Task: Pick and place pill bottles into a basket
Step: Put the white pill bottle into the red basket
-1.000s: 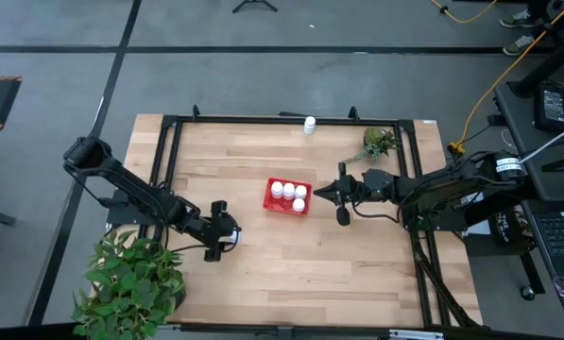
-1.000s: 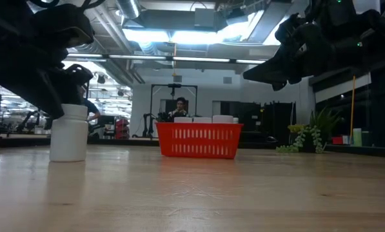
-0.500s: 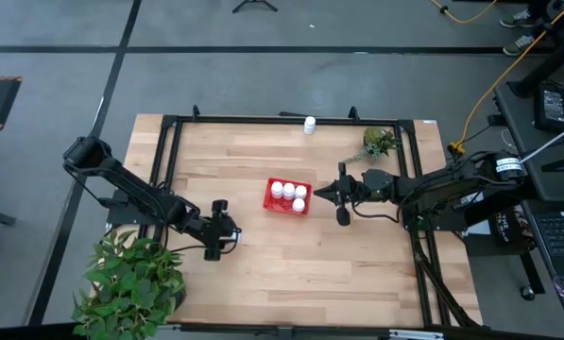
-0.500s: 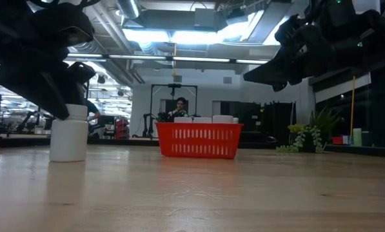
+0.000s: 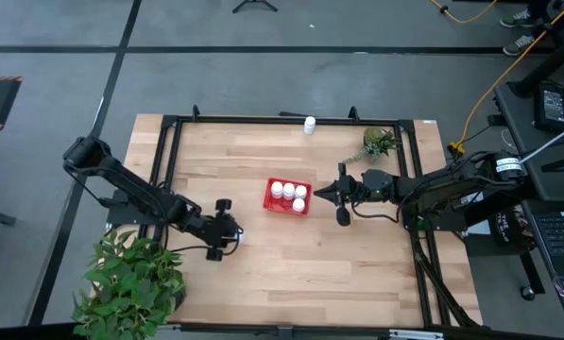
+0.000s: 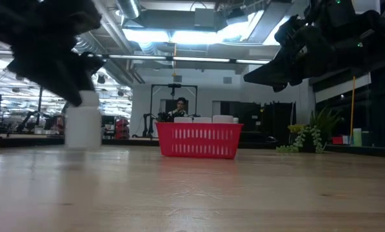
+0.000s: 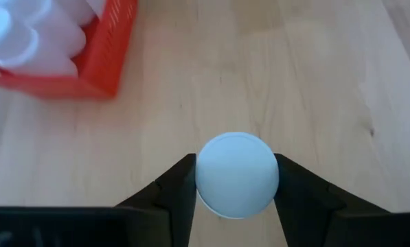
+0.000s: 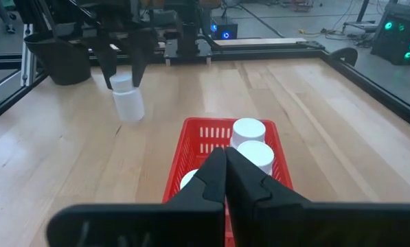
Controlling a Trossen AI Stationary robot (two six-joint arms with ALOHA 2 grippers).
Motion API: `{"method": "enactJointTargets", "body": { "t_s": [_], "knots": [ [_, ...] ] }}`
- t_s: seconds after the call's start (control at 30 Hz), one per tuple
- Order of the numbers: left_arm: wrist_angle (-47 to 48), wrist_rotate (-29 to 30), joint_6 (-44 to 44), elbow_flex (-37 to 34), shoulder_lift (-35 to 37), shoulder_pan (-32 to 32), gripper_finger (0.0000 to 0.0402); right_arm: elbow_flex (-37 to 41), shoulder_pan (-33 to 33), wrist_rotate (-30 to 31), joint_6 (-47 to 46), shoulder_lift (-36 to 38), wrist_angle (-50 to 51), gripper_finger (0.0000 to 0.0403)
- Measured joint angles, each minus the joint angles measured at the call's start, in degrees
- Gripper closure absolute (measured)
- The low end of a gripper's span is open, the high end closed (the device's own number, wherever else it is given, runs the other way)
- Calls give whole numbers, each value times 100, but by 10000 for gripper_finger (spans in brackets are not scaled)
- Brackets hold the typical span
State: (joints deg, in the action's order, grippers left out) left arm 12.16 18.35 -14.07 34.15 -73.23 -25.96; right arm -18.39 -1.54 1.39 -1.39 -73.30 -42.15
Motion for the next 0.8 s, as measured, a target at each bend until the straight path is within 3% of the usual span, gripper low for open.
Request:
{"method": "enactJointTargets", "body": {
  "t_s": [0.37,0.8],
  "knots": [
    [0,-83,1428,691,0,870,247,0,2,0,-135,0,9,400],
    [-612,-1522,2590,1090,-27,2328,247,-2,1,-4,164,-2,136,400]
  ]
}}
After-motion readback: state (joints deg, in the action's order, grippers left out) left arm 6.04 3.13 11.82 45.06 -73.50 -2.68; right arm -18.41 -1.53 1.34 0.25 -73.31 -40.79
